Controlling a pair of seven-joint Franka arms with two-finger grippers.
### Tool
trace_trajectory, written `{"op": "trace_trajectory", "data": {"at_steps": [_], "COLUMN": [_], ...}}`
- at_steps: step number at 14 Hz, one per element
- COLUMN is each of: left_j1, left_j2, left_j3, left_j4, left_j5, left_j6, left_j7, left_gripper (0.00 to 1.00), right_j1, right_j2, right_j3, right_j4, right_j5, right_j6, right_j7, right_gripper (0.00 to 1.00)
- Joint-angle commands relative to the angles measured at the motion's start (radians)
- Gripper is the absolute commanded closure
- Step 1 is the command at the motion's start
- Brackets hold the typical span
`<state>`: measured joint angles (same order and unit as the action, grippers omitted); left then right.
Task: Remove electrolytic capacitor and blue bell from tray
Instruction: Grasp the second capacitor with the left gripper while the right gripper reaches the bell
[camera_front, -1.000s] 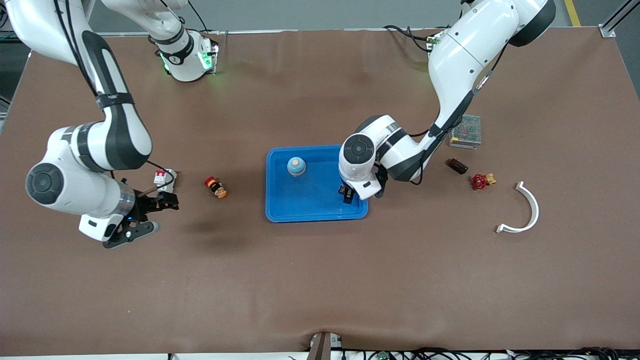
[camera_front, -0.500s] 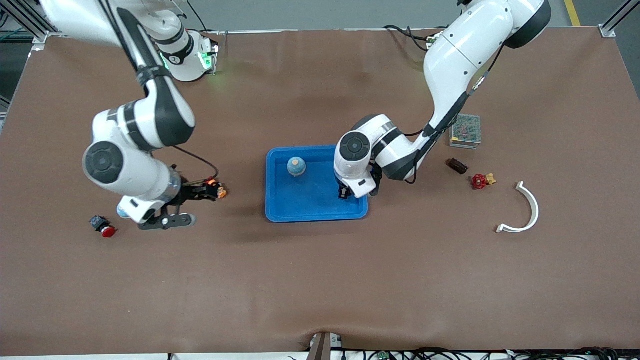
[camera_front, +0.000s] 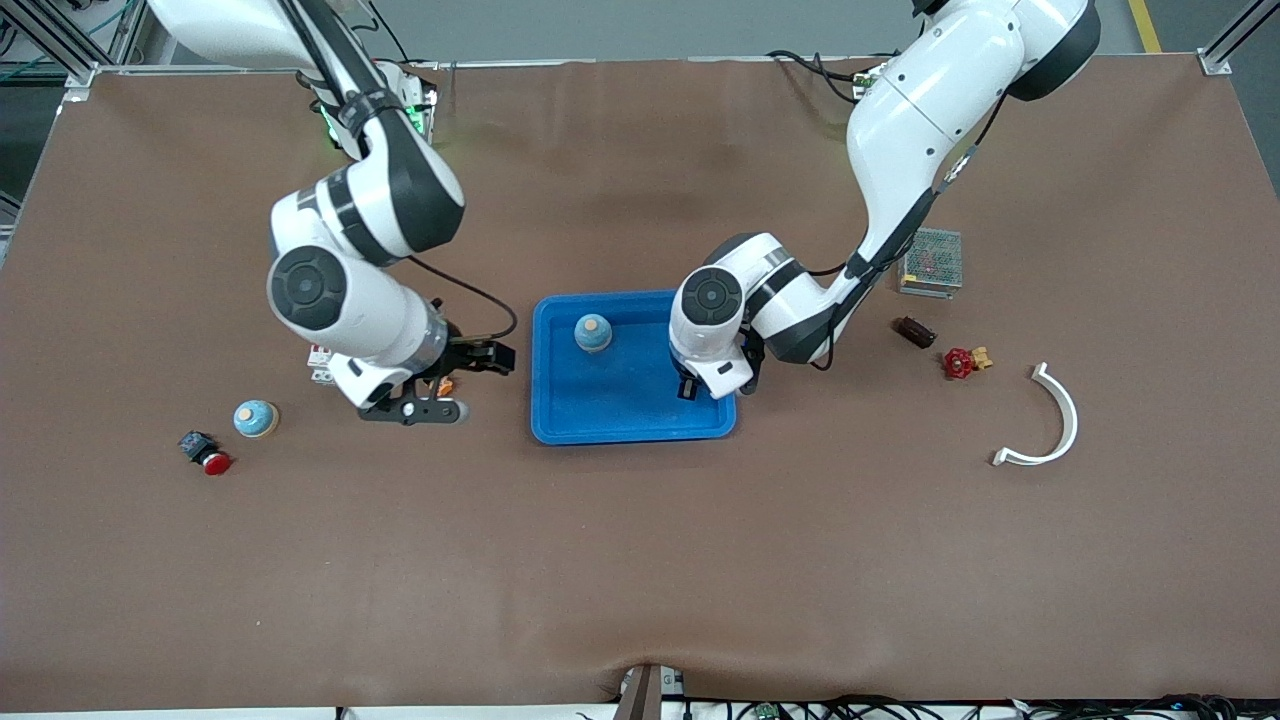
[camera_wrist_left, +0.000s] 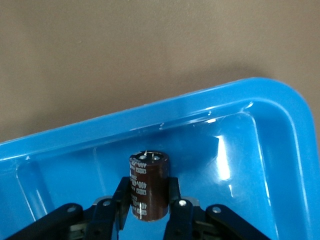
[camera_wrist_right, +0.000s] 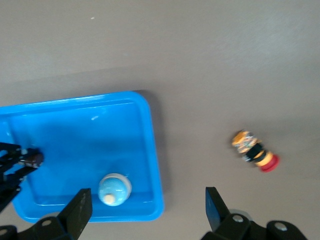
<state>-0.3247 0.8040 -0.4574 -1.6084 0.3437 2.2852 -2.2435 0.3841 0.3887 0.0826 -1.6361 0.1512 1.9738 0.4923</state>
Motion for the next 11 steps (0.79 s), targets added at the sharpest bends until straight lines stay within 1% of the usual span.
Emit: {"op": "trace_trajectory", "data": {"at_steps": [1, 5, 9, 11], "left_j1": [-0.008, 0.007, 0.027, 0.053], "left_j2": [0.011, -0.028, -0.089, -0.135], "left_j3": [0.016, 0.014, 0.011, 0.005], "left_j4": [0.019, 0.028, 0.062, 0.061], "left_j5": [0.05, 0.06, 0.054, 0.041], "left_j6": [0.01, -0.007, -0.128, -0.203], "left_j7": [-0.002, 0.039, 0.146, 0.27], "left_gripper": [1.0, 1.0, 1.0, 1.0], "right_j1": [0.085, 0.154, 0.203, 0.222], "right_j2": [-0.011, -0.008, 0.007, 0.019], "right_j3": [-0.012, -0.014, -0.015, -0.015], "right_j4": [-0.024, -0.091, -0.18, -0.211], "right_j5": [0.011, 0.01, 0.008, 0.007], "right_j6": [0.052, 0.153, 0.29, 0.348], "right_j7": [0.126, 0.195, 0.2, 0.2], "right_gripper": [0.0, 0.0, 0.0, 0.0]}}
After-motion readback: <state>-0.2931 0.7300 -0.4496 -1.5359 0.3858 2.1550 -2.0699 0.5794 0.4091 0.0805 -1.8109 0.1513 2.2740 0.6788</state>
